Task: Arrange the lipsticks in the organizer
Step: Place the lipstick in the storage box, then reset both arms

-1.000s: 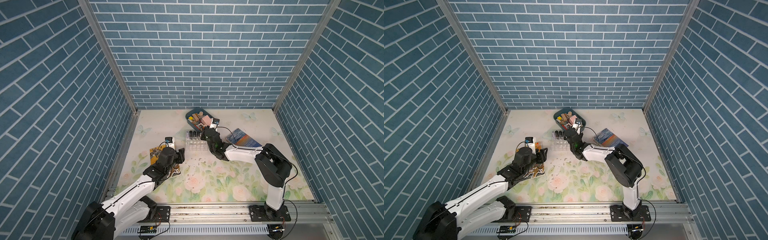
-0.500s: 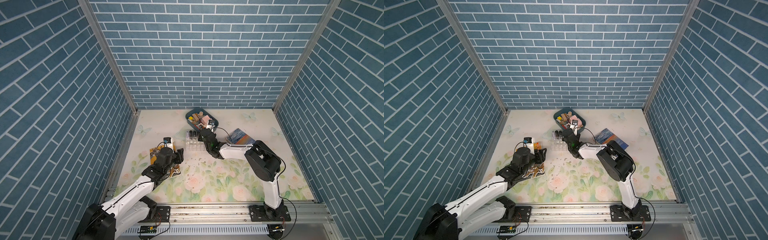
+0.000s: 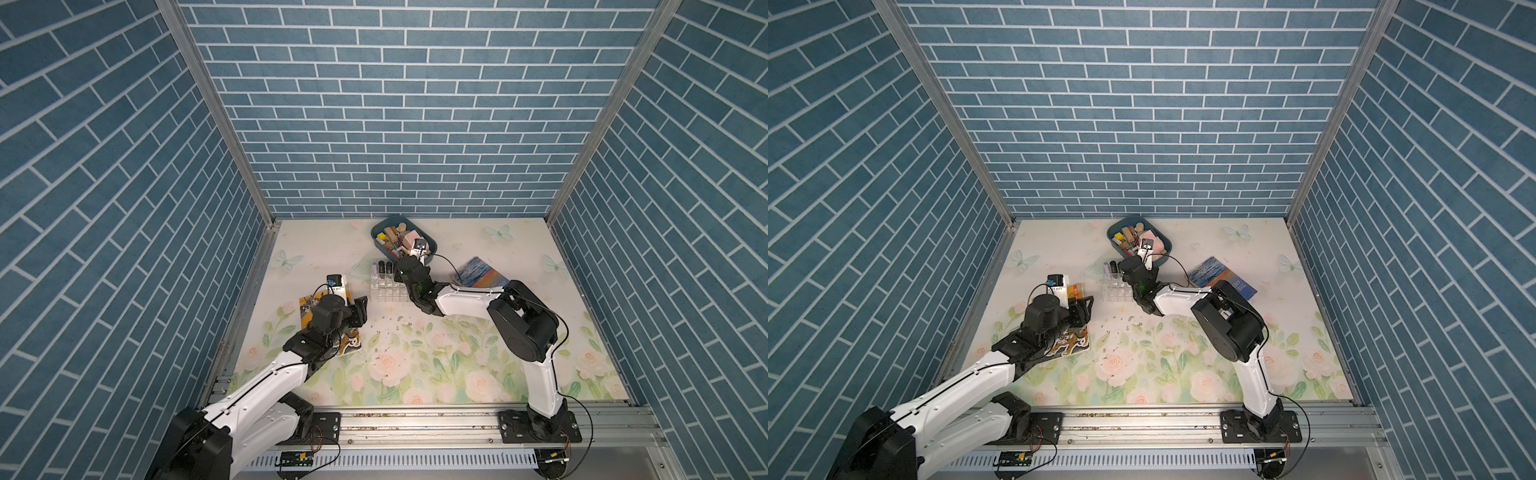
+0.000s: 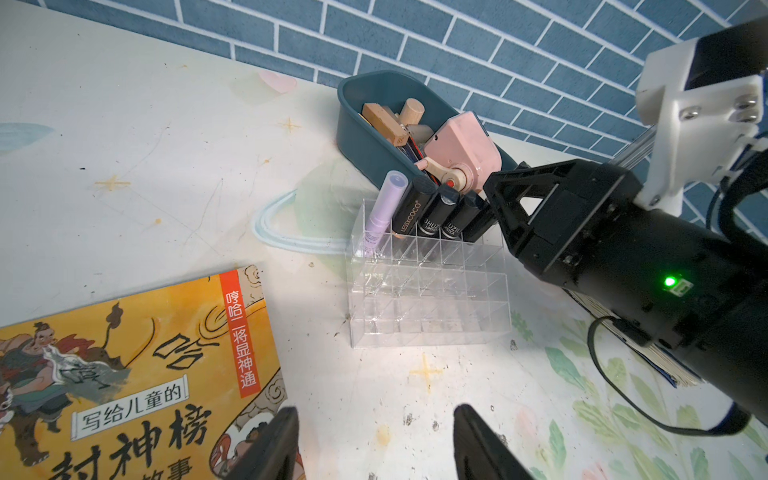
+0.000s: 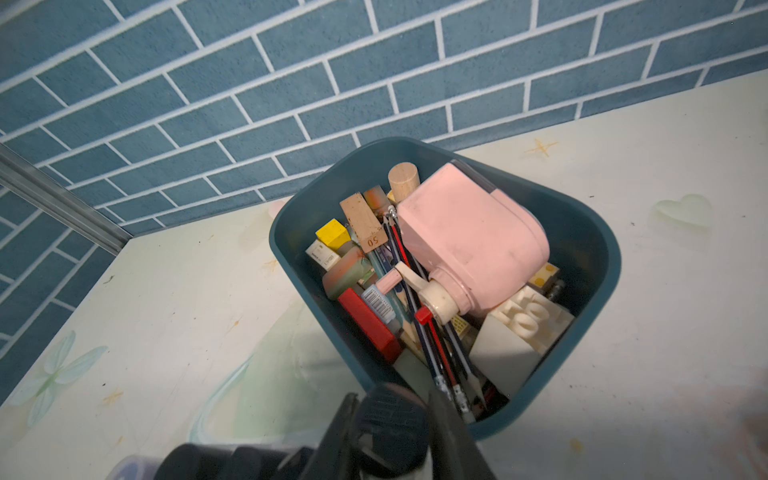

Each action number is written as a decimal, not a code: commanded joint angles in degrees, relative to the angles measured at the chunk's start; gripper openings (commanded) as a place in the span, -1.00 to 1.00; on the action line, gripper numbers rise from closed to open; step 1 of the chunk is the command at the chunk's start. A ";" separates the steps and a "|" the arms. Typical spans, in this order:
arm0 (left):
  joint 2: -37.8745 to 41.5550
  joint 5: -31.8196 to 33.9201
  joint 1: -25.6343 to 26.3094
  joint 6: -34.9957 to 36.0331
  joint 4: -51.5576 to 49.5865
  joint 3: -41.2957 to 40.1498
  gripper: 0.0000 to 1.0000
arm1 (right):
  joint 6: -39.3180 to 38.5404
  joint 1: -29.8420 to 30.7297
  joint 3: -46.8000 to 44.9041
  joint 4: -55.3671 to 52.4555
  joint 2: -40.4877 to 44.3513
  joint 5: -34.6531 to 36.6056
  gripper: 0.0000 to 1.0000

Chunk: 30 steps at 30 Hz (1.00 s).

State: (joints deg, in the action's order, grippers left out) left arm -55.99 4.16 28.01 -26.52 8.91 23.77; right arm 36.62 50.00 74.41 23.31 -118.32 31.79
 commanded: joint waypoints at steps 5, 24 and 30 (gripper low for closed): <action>0.37 -0.67 -0.49 0.17 0.66 -0.28 0.26 | 3.97 -0.01 -1.02 -1.80 6.51 -3.86 -0.29; 12.25 15.85 -0.26 6.38 1.92 -3.77 0.39 | -18.21 -5.42 -23.65 5.95 29.05 -12.74 0.45; 12.90 40.99 -0.98 13.97 17.28 -10.94 0.67 | -40.66 -18.19 -42.97 12.26 47.28 -4.45 0.93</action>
State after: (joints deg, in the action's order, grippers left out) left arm -42.76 29.36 27.88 -18.22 16.23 15.55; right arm 11.51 37.34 37.04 29.85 -76.99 21.85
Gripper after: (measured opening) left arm 0.823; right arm 0.955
